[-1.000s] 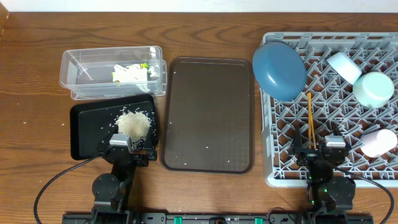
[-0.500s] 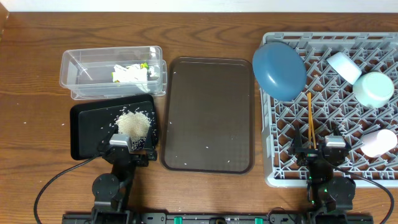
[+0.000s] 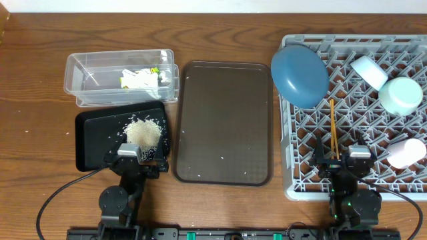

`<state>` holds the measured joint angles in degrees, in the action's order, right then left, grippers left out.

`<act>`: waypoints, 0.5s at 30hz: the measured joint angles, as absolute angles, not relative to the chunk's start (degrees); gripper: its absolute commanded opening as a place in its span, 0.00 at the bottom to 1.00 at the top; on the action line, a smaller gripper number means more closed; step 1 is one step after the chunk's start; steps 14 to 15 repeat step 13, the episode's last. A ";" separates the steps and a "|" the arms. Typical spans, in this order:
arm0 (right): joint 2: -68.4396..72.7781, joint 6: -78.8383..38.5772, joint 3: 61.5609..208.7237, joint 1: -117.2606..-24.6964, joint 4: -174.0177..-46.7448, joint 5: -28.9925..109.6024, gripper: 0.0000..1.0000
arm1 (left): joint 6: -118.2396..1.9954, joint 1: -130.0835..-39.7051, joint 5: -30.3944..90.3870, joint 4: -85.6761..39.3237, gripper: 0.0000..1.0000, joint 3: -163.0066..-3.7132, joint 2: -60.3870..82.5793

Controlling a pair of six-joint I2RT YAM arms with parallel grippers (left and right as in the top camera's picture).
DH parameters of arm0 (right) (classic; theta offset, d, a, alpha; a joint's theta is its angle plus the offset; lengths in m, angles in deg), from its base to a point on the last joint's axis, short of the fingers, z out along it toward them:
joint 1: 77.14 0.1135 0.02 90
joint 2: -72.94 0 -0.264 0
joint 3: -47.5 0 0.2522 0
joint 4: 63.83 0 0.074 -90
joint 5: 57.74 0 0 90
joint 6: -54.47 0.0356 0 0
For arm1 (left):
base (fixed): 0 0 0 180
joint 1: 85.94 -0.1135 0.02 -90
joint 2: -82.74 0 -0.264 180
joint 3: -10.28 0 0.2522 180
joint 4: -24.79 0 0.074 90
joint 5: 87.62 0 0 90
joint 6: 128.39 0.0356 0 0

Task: Sort waste into correct bins and load items into the dishwasher rack

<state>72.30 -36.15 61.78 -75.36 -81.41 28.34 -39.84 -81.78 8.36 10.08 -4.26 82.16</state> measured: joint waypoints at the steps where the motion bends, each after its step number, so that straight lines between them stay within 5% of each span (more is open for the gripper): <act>1: 72.30 -36.15 61.78 -75.34 -81.41 28.34 0.99 | -39.84 -81.78 8.36 10.08 0.98 -4.26 82.16; 15: 72.30 -36.15 61.80 -75.36 -81.41 28.34 0.99 | -39.84 -81.78 8.36 10.08 0.98 -4.26 82.16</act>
